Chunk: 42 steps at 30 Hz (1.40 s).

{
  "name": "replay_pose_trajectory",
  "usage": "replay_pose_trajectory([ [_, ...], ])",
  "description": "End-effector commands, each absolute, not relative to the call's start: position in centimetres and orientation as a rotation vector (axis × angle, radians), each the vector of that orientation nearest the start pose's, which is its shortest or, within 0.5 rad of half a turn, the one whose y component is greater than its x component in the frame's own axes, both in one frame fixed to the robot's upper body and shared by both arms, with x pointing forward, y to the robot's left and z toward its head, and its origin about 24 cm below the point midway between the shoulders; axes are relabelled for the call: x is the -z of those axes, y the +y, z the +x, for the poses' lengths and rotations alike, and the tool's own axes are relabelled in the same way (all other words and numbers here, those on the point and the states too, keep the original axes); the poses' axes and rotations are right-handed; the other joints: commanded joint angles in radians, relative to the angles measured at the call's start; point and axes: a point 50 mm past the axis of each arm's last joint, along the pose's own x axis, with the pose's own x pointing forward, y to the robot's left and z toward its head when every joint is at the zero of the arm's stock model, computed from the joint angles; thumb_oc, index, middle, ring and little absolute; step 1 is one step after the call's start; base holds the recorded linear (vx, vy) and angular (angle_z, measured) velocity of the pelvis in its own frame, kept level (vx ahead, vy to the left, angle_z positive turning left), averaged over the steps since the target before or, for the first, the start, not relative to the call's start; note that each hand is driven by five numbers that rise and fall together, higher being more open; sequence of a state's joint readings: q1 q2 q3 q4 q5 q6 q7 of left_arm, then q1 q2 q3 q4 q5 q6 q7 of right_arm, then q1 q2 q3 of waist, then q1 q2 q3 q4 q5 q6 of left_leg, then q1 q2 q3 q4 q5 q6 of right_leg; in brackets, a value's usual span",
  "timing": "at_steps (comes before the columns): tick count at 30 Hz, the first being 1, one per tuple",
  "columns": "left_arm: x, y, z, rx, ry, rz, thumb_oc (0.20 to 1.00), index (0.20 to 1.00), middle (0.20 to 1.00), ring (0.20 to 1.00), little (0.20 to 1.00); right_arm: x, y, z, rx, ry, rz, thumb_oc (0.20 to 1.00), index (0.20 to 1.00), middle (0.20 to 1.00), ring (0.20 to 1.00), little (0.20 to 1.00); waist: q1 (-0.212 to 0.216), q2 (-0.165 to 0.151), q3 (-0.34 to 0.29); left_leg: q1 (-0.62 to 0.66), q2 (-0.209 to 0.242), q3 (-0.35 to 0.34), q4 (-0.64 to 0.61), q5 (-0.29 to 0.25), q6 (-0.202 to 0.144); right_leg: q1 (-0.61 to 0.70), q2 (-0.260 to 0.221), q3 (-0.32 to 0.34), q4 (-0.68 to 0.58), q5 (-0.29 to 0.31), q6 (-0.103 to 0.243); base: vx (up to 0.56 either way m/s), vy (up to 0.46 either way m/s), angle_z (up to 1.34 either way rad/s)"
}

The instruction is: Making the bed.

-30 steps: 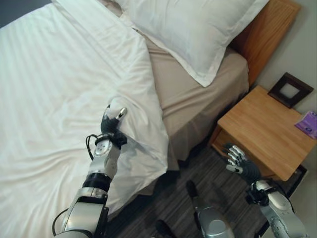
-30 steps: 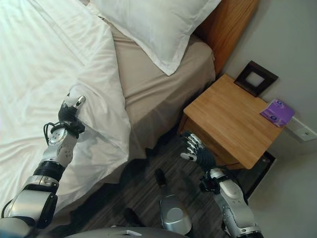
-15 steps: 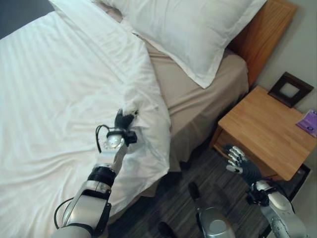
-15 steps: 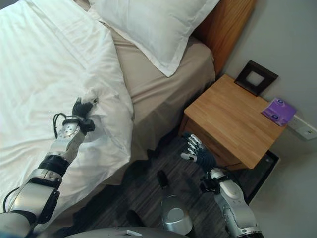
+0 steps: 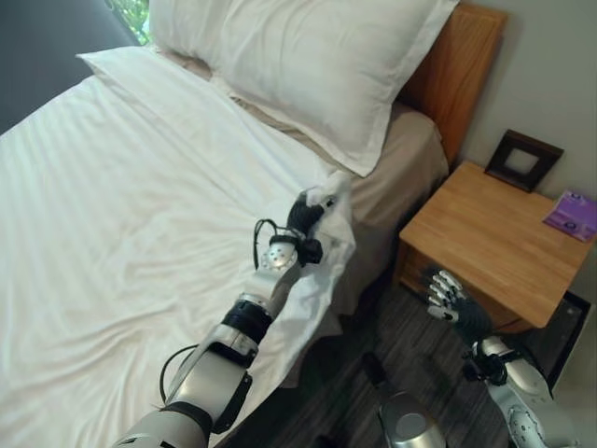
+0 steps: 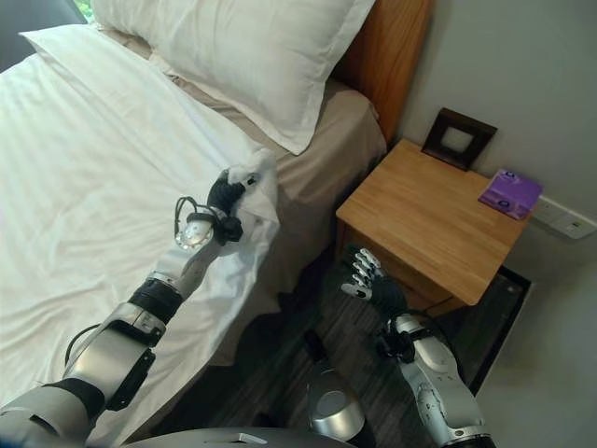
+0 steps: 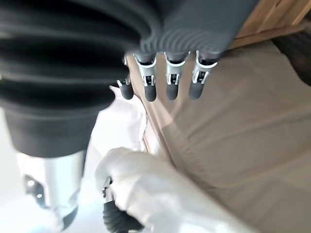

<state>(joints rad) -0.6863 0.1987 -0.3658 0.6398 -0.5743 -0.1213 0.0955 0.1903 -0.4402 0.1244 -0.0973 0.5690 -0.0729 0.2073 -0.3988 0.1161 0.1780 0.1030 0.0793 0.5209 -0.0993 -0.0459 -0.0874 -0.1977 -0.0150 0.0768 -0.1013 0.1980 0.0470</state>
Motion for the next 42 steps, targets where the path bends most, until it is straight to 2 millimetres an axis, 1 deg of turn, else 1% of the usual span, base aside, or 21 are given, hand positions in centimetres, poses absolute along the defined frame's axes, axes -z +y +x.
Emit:
replay_pose_trajectory([
  [1, -12.0, 8.2, 36.9, 0.291, -0.140, -0.225, 1.000, 1.000, 1.000, 1.000, 1.000, -5.8, -19.0, 21.2, -0.321, -0.055, 0.202, 1.000, 1.000, 1.000, 1.000, 1.000, -0.042, -0.010, -0.054, 0.004, 0.054, -0.009, 0.012, 0.108, -0.043, 0.087, -0.057, 0.054, 0.014, -0.085, 0.091, 0.01, -0.037, -0.23],
  [5, -11.8, 9.7, 36.7, 0.266, -0.146, -0.234, 1.000, 1.000, 1.000, 1.000, 1.000, -5.3, -19.3, 20.9, -0.317, -0.028, 0.195, 1.000, 1.000, 1.000, 1.000, 1.000, -0.034, -0.003, -0.067, 0.007, 0.053, -0.011, 0.012, 0.109, -0.044, 0.093, -0.057, 0.052, 0.014, -0.087, 0.089, 0.00, -0.035, -0.15],
  [6, -12.2, 10.6, 36.6, 0.250, -0.170, -0.251, 1.000, 1.000, 1.000, 1.000, 1.000, -5.0, -19.6, 20.8, -0.306, -0.014, 0.194, 1.000, 1.000, 1.000, 1.000, 1.000, -0.023, -0.001, -0.072, 0.007, 0.053, -0.019, 0.012, 0.110, -0.043, 0.100, -0.059, 0.045, 0.014, -0.091, 0.088, -0.01, -0.039, -0.03],
  [12, -13.6, 12.5, 35.8, 0.231, -0.260, -0.335, 1.000, 1.000, 1.000, 1.000, 1.000, -4.7, -19.8, 20.6, -0.291, -0.003, 0.189, 1.000, 1.000, 1.000, 1.000, 1.000, 0.006, 0.001, -0.084, 0.003, 0.055, -0.049, 0.012, 0.112, -0.042, 0.117, -0.063, 0.022, 0.014, -0.100, 0.082, -0.01, -0.027, 0.07],
  [16, -15.1, 14.1, 33.5, 0.250, -0.381, -0.445, 1.000, 1.000, 1.000, 1.000, 1.000, -5.1, -21.0, 20.8, -0.203, -0.043, 0.166, 1.000, 1.000, 1.000, 1.000, 1.000, 0.040, 0.000, -0.091, 0.002, 0.054, -0.082, 0.012, 0.111, -0.036, 0.138, -0.067, 0.000, 0.014, -0.110, 0.077, 0.00, -0.019, 0.27],
  [17, -15.6, 15.3, 31.7, 0.265, -0.448, -0.519, 1.000, 1.000, 1.000, 1.000, 1.000, -6.0, -21.8, 21.4, -0.146, -0.094, 0.117, 1.000, 1.000, 1.000, 1.000, 1.000, 0.064, -0.003, -0.096, -0.003, 0.054, -0.094, 0.012, 0.113, -0.034, 0.141, -0.069, -0.009, 0.014, -0.110, 0.074, -0.02, -0.019, 0.36],
  [18, -15.4, 16.2, 30.4, 0.270, -0.477, -0.586, 1.000, 1.000, 1.000, 1.000, 1.000, -6.9, -22.4, 22.0, -0.121, -0.141, 0.082, 0.517, 0.517, 0.517, 0.517, 0.517, 0.083, -0.006, -0.099, -0.003, 0.053, -0.101, 0.012, 0.111, -0.031, 0.145, -0.070, -0.013, 0.014, -0.113, 0.074, 0.00, -0.009, 0.20],
  [19, -14.9, 16.8, 29.5, 0.256, -0.488, -0.625, 1.000, 1.000, 1.000, 1.000, 1.000, -7.6, -23.1, 22.7, -0.080, -0.178, 0.046, 0.200, 0.200, 0.200, 0.200, 0.200, 0.099, -0.009, -0.099, 0.000, 0.052, -0.110, 0.012, 0.106, -0.028, 0.153, -0.073, -0.020, 0.014, -0.120, 0.075, -0.01, -0.003, 0.07],
  [20, -14.3, 17.3, 28.4, 0.243, -0.493, -0.656, 1.000, 1.000, 1.000, 1.000, 1.000, -8.6, -23.4, 23.6, -0.052, -0.227, 0.020, 0.200, 0.200, 0.200, 0.200, 0.200, 0.122, -0.011, -0.103, -0.005, 0.052, -0.117, 0.012, 0.108, -0.026, 0.152, -0.074, -0.024, 0.014, -0.119, 0.073, 0.00, -0.009, 0.30],
  [21, -12.5, 17.7, 27.3, 0.221, -0.441, -0.704, 1.000, 1.000, 1.000, 1.000, 1.000, -9.9, -23.4, 25.4, -0.022, -0.289, 0.028, 0.200, 0.200, 0.200, 0.200, 0.200, 0.158, -0.015, -0.106, -0.004, 0.049, -0.132, 0.012, 0.106, -0.021, 0.162, -0.077, -0.036, 0.014, -0.123, 0.071, -0.02, -0.013, 0.34],
  [25, -9.9, 19.6, 25.4, 0.146, -0.331, -0.628, 1.000, 1.000, 1.000, 1.000, 1.000, -12.5, -22.5, 27.6, -0.054, -0.378, 0.050, 0.200, 0.200, 0.200, 0.200, 0.200, 0.229, -0.017, -0.105, -0.008, 0.044, -0.168, 0.012, 0.107, -0.013, 0.183, -0.083, -0.065, 0.014, -0.132, 0.065, -0.01, -0.001, 0.26],
  [27, -8.0, 20.0, 24.5, 0.121, -0.242, -0.655, 1.000, 1.000, 1.000, 1.000, 1.000, -13.3, -21.9, 28.7, -0.057, -0.405, 0.103, 0.200, 0.200, 0.200, 0.200, 0.200, 0.270, -0.017, -0.106, -0.016, 0.041, -0.187, 0.012, 0.111, -0.010, 0.191, -0.085, -0.084, 0.014, -0.136, 0.061, -0.02, -0.004, 0.39],
  [28, -7.2, 20.7, 23.8, 0.097, -0.204, -0.636, 1.000, 1.000, 1.000, 1.000, 1.000, -13.5, -21.5, 29.4, -0.052, -0.404, 0.144, 0.200, 0.200, 0.200, 0.200, 0.200, 0.296, -0.015, -0.104, -0.021, 0.038, -0.203, 0.012, 0.113, -0.008, 0.199, -0.087, -0.100, 0.014, -0.140, 0.058, -0.03, -0.006, 0.42],
  [31, -6.4, 20.9, 23.2, 0.071, -0.173, -0.666, 1.000, 1.000, 1.000, 1.000, 1.000, -13.0, -21.3, 30.4, -0.042, -0.374, 0.192, 0.200, 0.200, 0.200, 0.200, 0.200, 0.319, -0.014, -0.102, -0.027, 0.035, -0.224, 0.012, 0.115, -0.006, 0.207, -0.089, -0.118, 0.014, -0.145, 0.055, -0.02, -0.001, 0.48],
  [32, -5.8, 20.9, 22.7, 0.061, -0.144, -0.685, 1.000, 1.000, 1.000, 1.000, 1.000, -12.0, -21.1, 31.3, -0.029, -0.323, 0.261, 0.200, 0.200, 0.200, 0.200, 0.200, 0.345, -0.010, -0.099, -0.033, 0.033, -0.238, 0.012, 0.120, -0.005, 0.210, -0.092, -0.133, 0.014, -0.147, 0.054, -0.04, 0.001, 0.37],
  [34, -5.7, 20.8, 22.5, 0.066, -0.137, -0.687, 1.000, 1.000, 1.000, 1.000, 1.000, -11.8, -21.1, 31.6, -0.024, -0.304, 0.258, 0.200, 0.200, 0.200, 0.200, 0.200, 0.352, -0.008, -0.096, -0.037, 0.031, -0.246, 0.012, 0.122, -0.004, 0.212, -0.092, -0.142, 0.014, -0.148, 0.054, -0.03, 0.000, 0.27],
  [35, -5.3, 20.6, 22.1, 0.065, -0.114, -0.708, 1.000, 1.000, 1.000, 1.000, 1.000, -10.7, -21.3, 32.4, -0.002, -0.240, 0.273, 0.200, 0.200, 0.200, 0.200, 0.200, 0.374, -0.004, -0.090, -0.045, 0.029, -0.259, 0.012, 0.126, -0.003, 0.213, -0.094, -0.152, 0.014, -0.150, 0.053, -0.02, -0.001, 0.23],
  [38, -5.1, 20.3, 21.8, 0.081, -0.093, -0.721, 1.000, 1.000, 1.000, 1.000, 1.000, -9.8, -21.8, 33.8, 0.027, -0.162, 0.275, 0.200, 0.200, 0.200, 0.200, 0.200, 0.401, 0.008, -0.079, -0.062, 0.024, -0.273, 0.012, 0.134, -0.003, 0.203, -0.096, -0.162, 0.014, -0.148, 0.053, -0.06, 0.013, 0.20],
  [40, -5.1, 20.1, 21.9, 0.091, -0.090, -0.728, 1.000, 1.000, 1.000, 1.000, 1.000, -9.9, -22.3, 34.7, 0.056, -0.141, 0.290, 0.200, 0.200, 0.200, 0.200, 0.200, 0.411, 0.014, -0.075, -0.069, 0.024, -0.274, 0.012, 0.135, -0.003, 0.197, -0.097, -0.162, 0.014, -0.147, 0.054, -0.08, 0.031, 0.13],
  [41, -5.2, 19.8, 21.8, 0.107, -0.088, -0.731, 1.000, 1.000, 1.000, 1.000, 1.000, -10.9, -23.7, 36.2, 0.118, -0.126, 0.308, 0.200, 0.200, 0.200, 0.200, 0.200, 0.432, 0.034, -0.062, -0.085, 0.019, -0.279, 0.012, 0.142, -0.003, 0.179, -0.101, -0.163, 0.014, -0.142, 0.055, -0.07, 0.041, 0.06],
  [42, -5.3, 19.8, 21.9, 0.108, -0.090, -0.733, 1.000, 1.000, 1.000, 1.000, 1.000, -11.0, -23.8, 36.2, 0.117, -0.128, 0.307, 0.200, 0.200, 0.200, 0.200, 0.200, 0.433, 0.035, -0.061, -0.087, 0.019, -0.278, 0.012, 0.142, -0.003, 0.177, -0.100, -0.162, 0.014, -0.142, 0.055, -0.13, 0.065, -0.04],
])
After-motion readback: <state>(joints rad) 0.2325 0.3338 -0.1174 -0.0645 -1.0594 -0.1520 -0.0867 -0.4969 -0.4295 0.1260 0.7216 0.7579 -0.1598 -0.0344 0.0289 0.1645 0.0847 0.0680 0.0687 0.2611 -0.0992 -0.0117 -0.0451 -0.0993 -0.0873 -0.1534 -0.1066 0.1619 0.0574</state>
